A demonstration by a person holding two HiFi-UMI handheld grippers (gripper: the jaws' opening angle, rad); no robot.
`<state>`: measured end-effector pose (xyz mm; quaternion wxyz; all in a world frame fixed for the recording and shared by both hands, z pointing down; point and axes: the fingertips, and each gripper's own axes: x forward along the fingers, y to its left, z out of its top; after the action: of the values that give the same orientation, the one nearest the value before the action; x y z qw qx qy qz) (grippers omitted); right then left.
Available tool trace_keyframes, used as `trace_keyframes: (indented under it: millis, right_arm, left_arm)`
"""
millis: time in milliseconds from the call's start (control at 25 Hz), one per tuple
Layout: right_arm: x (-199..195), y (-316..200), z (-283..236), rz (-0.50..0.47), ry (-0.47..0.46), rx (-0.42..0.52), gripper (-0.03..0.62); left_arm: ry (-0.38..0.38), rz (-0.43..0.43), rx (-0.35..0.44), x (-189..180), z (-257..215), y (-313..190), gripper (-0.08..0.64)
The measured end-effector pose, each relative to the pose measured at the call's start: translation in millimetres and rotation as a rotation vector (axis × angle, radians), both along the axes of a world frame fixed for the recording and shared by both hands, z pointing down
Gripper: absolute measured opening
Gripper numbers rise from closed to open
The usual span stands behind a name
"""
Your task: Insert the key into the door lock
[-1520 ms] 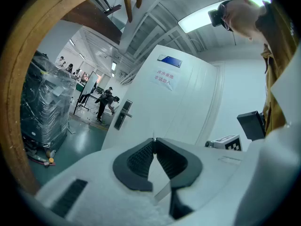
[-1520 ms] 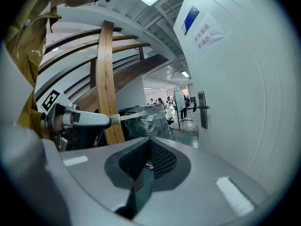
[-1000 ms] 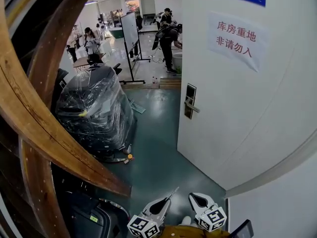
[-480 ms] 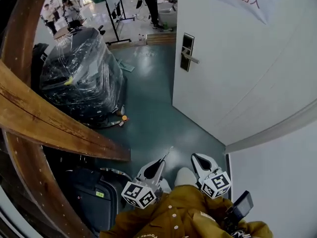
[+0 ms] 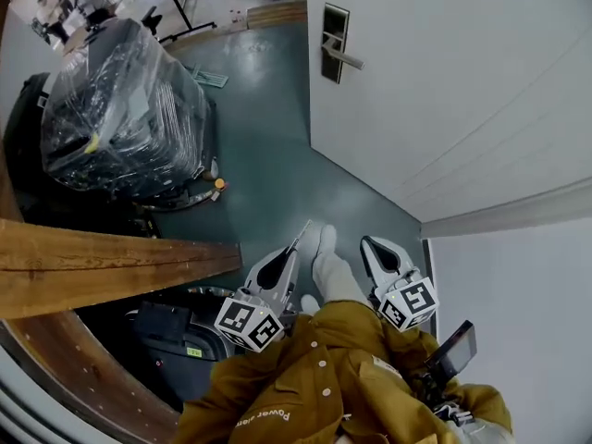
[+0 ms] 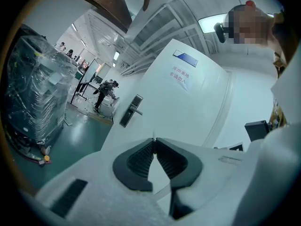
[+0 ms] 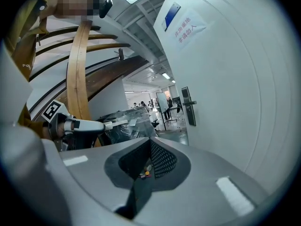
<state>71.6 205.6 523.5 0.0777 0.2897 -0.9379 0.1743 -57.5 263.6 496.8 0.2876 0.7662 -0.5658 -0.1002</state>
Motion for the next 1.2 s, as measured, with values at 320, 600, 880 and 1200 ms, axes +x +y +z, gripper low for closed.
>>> trace_keyframes:
  millis: [320,600,880,1200]
  right_arm:
    - [-36,-135,-13,0.004,-0.057,0.000,0.006]
    - [-57,-220,-29,-0.025,-0.038,0.028,0.006]
    - [-78,-276,-28,-0.029,-0.011,0.012,0.006]
    - [-123,-348,-52,0.013,0.048,0.119,0.006]
  left_arm:
    - [-0.031,0.041,-0.015,-27,-19,-134,0.025]
    - [0.009,0.010,-0.023,-44,-21,-207,0.025]
    - [0.045,0.003,-0.045,-72,-16,-267,0.025]
    - [0.109,0.078,-0.098,-124,16,-365,0.025]
